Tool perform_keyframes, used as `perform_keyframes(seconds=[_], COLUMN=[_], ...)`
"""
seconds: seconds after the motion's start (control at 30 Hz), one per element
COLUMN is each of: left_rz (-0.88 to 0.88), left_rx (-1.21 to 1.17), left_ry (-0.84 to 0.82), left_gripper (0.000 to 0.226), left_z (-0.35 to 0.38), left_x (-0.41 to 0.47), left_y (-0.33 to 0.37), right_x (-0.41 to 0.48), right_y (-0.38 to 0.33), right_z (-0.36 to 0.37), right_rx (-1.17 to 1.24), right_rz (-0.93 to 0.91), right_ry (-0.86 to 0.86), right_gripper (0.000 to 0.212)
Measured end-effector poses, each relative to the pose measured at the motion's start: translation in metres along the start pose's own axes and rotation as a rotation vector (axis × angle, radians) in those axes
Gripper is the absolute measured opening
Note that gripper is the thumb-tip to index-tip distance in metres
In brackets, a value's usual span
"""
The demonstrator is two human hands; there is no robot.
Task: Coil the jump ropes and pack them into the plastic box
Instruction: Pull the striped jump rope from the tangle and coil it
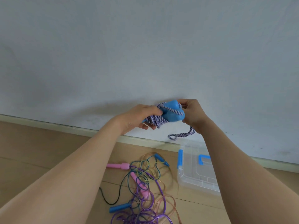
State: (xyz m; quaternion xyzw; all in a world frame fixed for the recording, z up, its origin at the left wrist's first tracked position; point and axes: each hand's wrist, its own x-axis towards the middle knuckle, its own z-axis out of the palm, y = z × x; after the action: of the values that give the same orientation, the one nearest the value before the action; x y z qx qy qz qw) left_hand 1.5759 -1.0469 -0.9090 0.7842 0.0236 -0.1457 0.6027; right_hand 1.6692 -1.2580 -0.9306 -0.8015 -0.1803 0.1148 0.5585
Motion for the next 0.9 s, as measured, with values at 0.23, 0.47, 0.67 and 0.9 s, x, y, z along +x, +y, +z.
perform_keyframes(seconds=[0.23,0.47,0.67,0.9], left_rz=[-0.033,-0.102,-0.036,0.012], left_rx=[-0.142,-0.066,0.155,0.435], left_ry=[0.283,0.388,0.55,0.403], left_gripper=[0.033,0.027,0.046,0.059], left_z=[-0.005,-0.012,-0.014,-0.014], left_x=[0.002,0.001,0.012,0.004], left_y=[0.007,-0.006,-0.028,-0.032], right_x=[-0.008,-0.017,-0.021,-0.018], right_y=[-0.011,-0.014,-0.029,-0.05], right_z=[0.008,0.003,0.001,0.013], right_rx=[0.063,0.079,-0.019,-0.071], right_rz=[0.199,0.333,0.408,0.29], right_ry=[-0.173,-0.577,-0.884,-0.525], right_gripper=[0.032,0.032,0.054,0.034])
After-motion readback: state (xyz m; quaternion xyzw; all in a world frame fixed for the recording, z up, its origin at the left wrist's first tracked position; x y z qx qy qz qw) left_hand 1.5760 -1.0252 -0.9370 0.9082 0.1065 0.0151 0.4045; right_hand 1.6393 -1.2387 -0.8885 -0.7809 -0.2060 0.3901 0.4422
